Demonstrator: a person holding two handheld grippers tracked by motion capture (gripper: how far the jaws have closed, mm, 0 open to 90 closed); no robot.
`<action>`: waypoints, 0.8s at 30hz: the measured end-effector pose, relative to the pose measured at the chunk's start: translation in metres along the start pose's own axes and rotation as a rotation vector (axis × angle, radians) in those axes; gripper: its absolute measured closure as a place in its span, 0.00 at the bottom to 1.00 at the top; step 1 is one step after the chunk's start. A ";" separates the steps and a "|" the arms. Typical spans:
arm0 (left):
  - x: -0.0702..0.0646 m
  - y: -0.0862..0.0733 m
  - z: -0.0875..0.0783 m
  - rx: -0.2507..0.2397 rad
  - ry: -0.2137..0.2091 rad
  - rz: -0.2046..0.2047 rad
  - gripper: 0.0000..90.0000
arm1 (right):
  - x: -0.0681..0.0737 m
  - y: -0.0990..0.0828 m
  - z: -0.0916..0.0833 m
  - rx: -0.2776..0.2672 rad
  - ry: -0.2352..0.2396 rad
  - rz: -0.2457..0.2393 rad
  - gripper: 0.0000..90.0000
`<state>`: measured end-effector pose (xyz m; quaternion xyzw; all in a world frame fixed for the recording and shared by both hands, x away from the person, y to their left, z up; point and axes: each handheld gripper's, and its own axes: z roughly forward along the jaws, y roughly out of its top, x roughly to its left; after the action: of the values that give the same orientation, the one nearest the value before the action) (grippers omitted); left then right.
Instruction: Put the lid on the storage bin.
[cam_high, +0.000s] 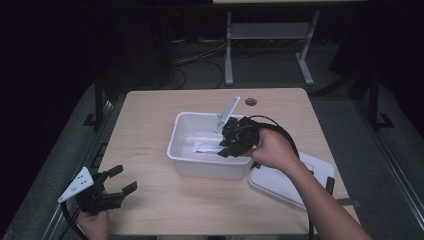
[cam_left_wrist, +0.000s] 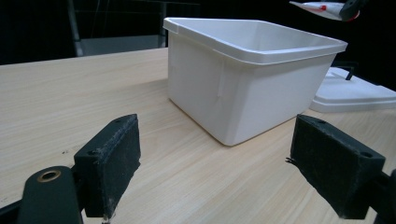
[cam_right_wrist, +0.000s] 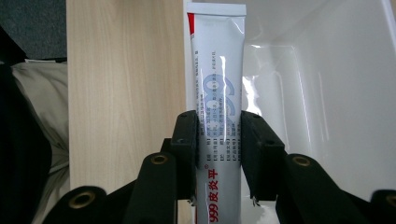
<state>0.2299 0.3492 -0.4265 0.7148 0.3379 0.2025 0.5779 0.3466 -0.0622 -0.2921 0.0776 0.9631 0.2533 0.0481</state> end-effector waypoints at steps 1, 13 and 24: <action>0.000 0.000 0.000 0.000 -0.002 0.000 0.17 | -0.001 0.000 0.001 0.001 -0.001 -0.002 0.75; -0.002 0.000 0.000 -0.003 -0.006 -0.003 0.17 | -0.005 -0.004 0.012 0.005 0.008 0.015 0.75; -0.002 0.001 0.000 -0.002 -0.007 0.000 0.17 | -0.008 -0.007 0.019 0.015 0.015 0.028 0.75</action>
<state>0.2287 0.3474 -0.4258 0.7149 0.3358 0.2005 0.5796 0.3562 -0.0601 -0.3117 0.0897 0.9641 0.2472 0.0369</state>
